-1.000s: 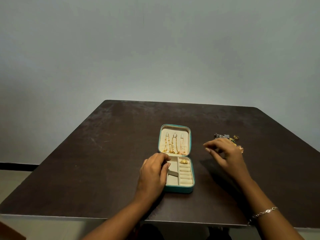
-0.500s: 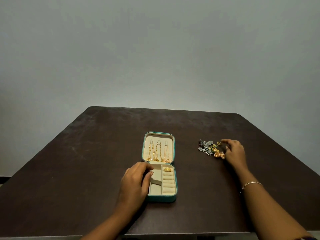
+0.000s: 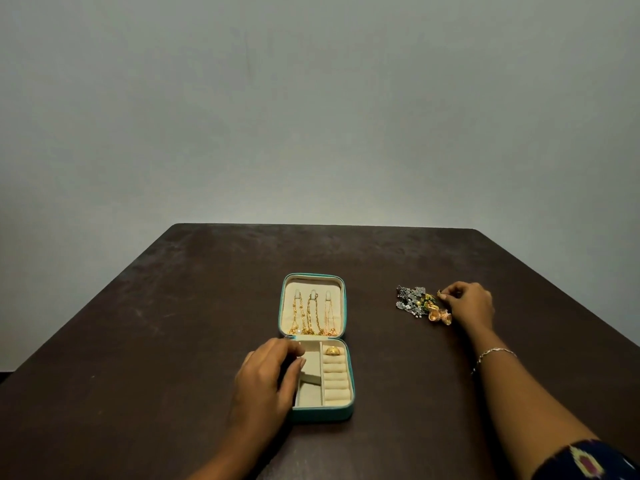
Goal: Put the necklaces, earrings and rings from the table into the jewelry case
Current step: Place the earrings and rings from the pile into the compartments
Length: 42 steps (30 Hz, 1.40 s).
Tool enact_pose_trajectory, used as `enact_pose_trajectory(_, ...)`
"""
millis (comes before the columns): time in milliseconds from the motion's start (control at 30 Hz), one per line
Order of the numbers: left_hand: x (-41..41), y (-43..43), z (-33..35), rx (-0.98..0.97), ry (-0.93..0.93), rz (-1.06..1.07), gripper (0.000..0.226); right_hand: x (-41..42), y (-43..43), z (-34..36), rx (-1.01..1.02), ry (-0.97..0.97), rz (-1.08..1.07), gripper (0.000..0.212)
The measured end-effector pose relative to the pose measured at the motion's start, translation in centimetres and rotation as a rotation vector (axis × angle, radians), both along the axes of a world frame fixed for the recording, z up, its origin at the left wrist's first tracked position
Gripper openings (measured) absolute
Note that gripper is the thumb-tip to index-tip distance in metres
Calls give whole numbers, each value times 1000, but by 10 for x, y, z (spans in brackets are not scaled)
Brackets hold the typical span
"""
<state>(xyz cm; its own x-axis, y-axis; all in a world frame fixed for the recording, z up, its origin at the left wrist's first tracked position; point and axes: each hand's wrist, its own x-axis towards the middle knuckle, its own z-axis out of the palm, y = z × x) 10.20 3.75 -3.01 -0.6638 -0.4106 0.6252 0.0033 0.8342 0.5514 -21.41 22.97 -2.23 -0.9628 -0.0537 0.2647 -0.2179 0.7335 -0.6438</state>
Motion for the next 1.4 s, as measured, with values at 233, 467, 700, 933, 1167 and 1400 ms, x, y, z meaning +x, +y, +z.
enact_pose_trajectory(233, 0, -1, 1, -16, -9, -7, 27, 15, 7, 2, -233, 53, 9, 9)
enact_pose_trajectory(467, 1, 0, 3, -79, 25, 3, 20, 85, -5, 16, -235, 454, 393, 8)
enact_pose_trajectory(700, 0, 0, 2, -118, 21, -38, 18, 179, -54, 14, -256, 382, 1066, 8)
enact_pose_trajectory(933, 4, 2, 5, -98, 3, -83, 21, 202, -63, 6, -275, 188, 1194, 15)
enact_pose_trajectory(1167, 4, 2, 3, -96, 10, -35, 14, 203, -62, 8, -264, 185, 1150, 20)
enact_pose_trajectory(1400, 2, 2, 1, -123, -4, -11, 15, 202, -64, 6, -177, 434, 1112, 10)
